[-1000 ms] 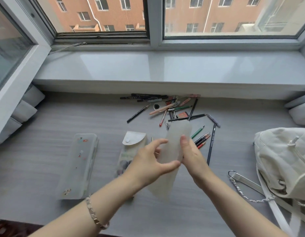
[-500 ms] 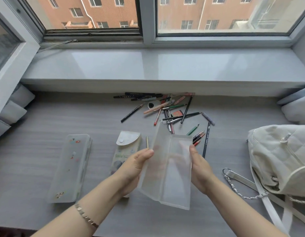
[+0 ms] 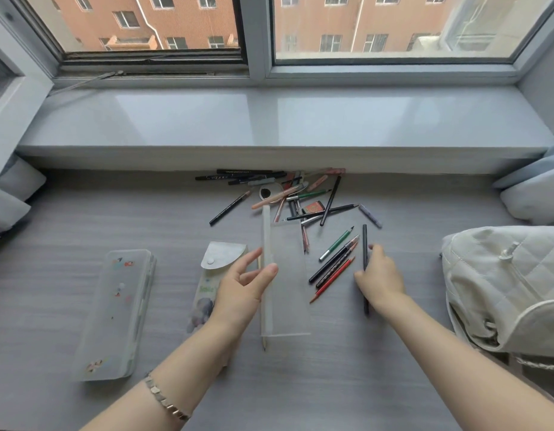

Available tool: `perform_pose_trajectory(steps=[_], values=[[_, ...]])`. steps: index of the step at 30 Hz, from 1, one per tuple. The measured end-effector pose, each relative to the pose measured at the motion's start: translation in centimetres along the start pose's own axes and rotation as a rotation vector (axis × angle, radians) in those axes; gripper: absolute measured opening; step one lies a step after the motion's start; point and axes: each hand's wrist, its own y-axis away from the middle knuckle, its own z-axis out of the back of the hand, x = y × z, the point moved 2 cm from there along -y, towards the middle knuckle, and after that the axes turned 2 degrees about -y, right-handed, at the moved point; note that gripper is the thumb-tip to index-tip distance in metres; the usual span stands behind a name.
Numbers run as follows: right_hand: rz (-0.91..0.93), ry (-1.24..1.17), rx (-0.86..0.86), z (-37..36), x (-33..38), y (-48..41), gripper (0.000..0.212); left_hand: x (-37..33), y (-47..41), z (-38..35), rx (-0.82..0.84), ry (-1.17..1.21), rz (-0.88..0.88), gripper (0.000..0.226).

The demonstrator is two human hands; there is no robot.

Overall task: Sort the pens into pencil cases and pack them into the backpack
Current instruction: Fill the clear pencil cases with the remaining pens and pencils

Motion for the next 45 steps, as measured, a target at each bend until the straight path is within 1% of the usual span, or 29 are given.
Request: perform_pose_trajectory(steps=[3, 5, 9, 11, 13, 16, 18, 20, 22, 24, 25, 26, 28, 29, 30, 32, 36, 39, 41, 42, 44, 45], values=[[0.007, -0.237, 0.041, 0.9, -0.5, 1.3, 0.055, 0.5, 0.1, 0.1, 0.001, -0.030, 0.011, 0.038], [0.032, -0.408, 0.050, 1.6, -0.2, 2.6, 0.055, 1.1, 0.2, 0.2, -0.013, -0.050, 0.019, 0.036], [0.236, -0.633, 0.203, 1.8, 3.1, 6.6, 0.044, 2.1, 0.5, -0.4, 0.016, -0.054, 0.027, 0.035], [0.333, -0.624, 0.247, 1.1, 4.6, 8.0, 0.047, 2.4, 0.7, -0.9, 0.040, -0.048, 0.027, 0.041], [0.401, -0.534, 0.269, 0.3, 5.5, 8.9, 0.045, 2.4, 0.9, -1.1, 0.052, -0.046, 0.016, 0.041], [0.496, -0.405, 0.242, -0.7, 6.2, 9.3, 0.034, 2.4, 1.0, -1.0, 0.053, -0.048, -0.004, 0.038], [0.518, -0.406, 0.240, -0.8, 6.3, 9.5, 0.030, 2.3, 0.9, -0.6, 0.030, -0.056, -0.020, 0.037], [0.559, -0.424, 0.248, -0.5, 5.9, 9.4, 0.032, 2.1, 0.7, -0.2, 0.000, -0.057, -0.030, 0.036], [0.663, -0.412, 0.239, 0.1, 5.4, 9.2, 0.038, 2.1, 0.4, 0.3, -0.015, -0.048, -0.033, 0.037], [0.743, -0.408, 0.219, 0.9, 5.2, 9.1, 0.037, 2.1, 0.2, 0.6, -0.028, -0.038, -0.030, 0.041], [0.737, -0.455, 0.210, 1.4, 5.2, 9.0, 0.036, 2.1, 0.1, 0.8, -0.033, -0.040, -0.031, 0.042], [0.690, -0.544, 0.209, 1.9, 5.3, 8.8, 0.034, 2.1, 0.0, 0.9, -0.036, -0.043, -0.032, 0.041], [0.531, -0.776, 0.216, 2.6, 5.7, 8.5, 0.027, 2.1, -0.1, 0.9, -0.032, -0.050, -0.035, 0.039], [0.458, -0.846, 0.221, 2.8, 6.0, 8.3, 0.023, 2.0, -0.1, 0.8, -0.025, -0.057, -0.038, 0.038], [0.398, -0.860, 0.231, 2.7, 6.3, 8.1, 0.020, 2.0, 0.0, 0.6, -0.017, -0.062, -0.040, 0.038], [0.302, -0.782, 0.263, 1.8, 6.9, 7.8, 0.020, 1.9, 0.2, 0.2, 0.005, -0.058, -0.051, 0.039], [0.180, -0.444, 0.343, -0.7, 7.6, 7.7, 0.030, 1.8, 0.4, -0.4, 0.031, -0.056, -0.078, 0.039], [0.171, -0.403, 0.404, -1.6, 8.1, 7.9, 0.021, 1.6, 0.0, -0.3, 0.001, -0.059, -0.077, 0.036], [0.174, -0.439, 0.344, -1.2, 8.3, 7.0, 0.012, 1.4, -0.4, -0.1, -0.031, -0.049, -0.062, 0.036], [0.165, -0.447, 0.261, -0.8, 8.2, 6.0, 0.010, 1.3, -0.5, 0.0, -0.043, -0.042, -0.060, 0.038], [0.105, -0.375, 0.084, 0.2, 7.1, 3.1, 0.013, 1.2, -0.7, 0.2, -0.056, -0.027, -0.061, 0.042], [0.061, -0.293, 0.033, 0.7, 6.4, 1.7, 0.019, 1.2, -0.8, 0.2, -0.058, -0.017, -0.060, 0.042]])
